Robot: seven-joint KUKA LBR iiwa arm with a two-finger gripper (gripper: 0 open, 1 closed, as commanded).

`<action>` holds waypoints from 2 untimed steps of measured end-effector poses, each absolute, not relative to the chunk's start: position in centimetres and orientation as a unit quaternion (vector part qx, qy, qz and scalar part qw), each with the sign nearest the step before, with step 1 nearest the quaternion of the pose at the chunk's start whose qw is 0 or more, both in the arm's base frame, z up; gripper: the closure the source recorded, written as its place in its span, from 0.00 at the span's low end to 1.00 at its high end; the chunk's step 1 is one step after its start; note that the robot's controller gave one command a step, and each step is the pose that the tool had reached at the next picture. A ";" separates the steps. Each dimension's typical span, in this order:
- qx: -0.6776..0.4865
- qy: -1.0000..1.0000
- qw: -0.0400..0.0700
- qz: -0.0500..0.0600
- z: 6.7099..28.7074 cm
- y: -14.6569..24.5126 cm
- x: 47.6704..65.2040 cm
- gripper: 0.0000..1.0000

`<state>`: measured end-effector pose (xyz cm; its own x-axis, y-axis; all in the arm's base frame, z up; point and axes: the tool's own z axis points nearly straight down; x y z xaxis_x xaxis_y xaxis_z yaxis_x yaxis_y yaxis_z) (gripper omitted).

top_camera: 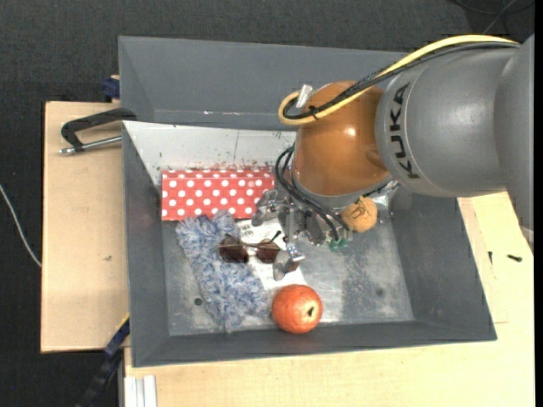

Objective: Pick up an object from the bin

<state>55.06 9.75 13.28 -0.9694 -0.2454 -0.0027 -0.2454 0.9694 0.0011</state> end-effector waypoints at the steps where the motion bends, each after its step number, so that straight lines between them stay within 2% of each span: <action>1: -0.120 0.993 0.004 0.001 7.8 10.2 58.6 1.00; 2: -0.120 0.993 0.004 0.001 7.8 10.2 58.6 1.00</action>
Offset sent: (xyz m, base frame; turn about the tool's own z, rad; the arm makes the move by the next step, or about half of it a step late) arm 0.0000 0.0000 0.0000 0.0000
